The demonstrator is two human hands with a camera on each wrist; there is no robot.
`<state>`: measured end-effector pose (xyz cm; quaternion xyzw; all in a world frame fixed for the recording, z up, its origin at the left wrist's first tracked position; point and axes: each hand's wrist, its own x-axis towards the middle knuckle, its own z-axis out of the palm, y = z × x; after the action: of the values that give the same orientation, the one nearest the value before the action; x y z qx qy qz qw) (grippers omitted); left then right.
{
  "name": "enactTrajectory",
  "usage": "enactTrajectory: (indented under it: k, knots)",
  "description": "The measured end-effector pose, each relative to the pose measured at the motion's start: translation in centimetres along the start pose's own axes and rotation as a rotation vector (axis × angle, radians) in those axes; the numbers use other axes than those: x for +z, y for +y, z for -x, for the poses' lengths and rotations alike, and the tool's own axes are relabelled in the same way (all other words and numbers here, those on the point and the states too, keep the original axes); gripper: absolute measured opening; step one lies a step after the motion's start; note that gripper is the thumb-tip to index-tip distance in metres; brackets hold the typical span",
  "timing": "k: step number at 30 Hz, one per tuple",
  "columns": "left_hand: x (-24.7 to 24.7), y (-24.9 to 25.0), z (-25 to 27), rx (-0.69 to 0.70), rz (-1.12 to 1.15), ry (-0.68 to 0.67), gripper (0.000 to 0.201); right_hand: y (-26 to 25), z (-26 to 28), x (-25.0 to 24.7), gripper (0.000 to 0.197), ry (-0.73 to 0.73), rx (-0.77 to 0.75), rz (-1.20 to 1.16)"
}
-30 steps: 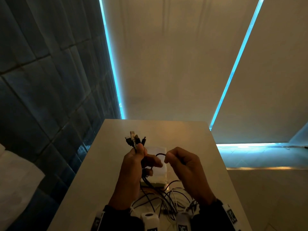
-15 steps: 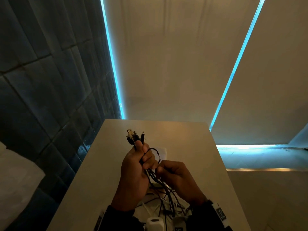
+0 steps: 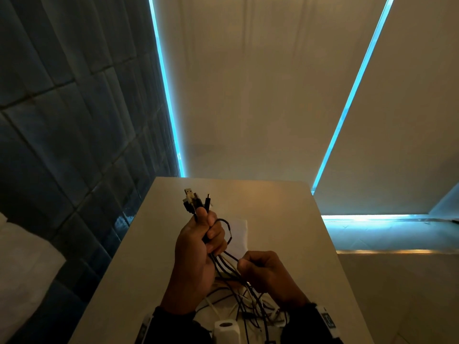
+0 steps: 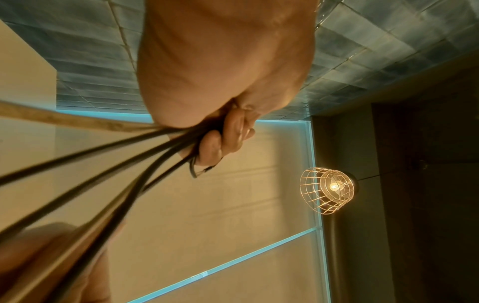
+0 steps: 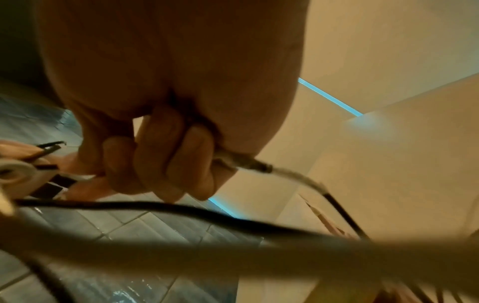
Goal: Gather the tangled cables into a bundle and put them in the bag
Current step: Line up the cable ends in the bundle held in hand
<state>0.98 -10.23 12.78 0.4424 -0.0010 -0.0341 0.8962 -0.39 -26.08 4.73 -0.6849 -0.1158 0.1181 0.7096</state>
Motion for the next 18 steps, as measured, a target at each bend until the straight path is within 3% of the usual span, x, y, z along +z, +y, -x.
enactTrajectory:
  k: [7, 12, 15, 18]
  knots:
    - [-0.6, 1.0, 0.1, 0.048, 0.061, 0.01, 0.032, 1.8, 0.1, -1.0, 0.059, 0.003, 0.03, 0.101]
    - [-1.0, 1.3, 0.0, 0.057, 0.046, 0.01, 0.031, 2.6, -0.3, -1.5, 0.033, -0.057, 0.114, 0.247]
    - [-1.2, 1.3, 0.0, 0.055, 0.036, 0.008, 0.03, 3.3, -0.2, -2.0, 0.033, -0.042, 0.181, 0.305]
    - [-1.2, 1.2, -0.2, 0.033, -0.042, 0.023, 0.031, 3.7, -0.5, -2.5, 0.034, 0.08, 0.164, 0.446]
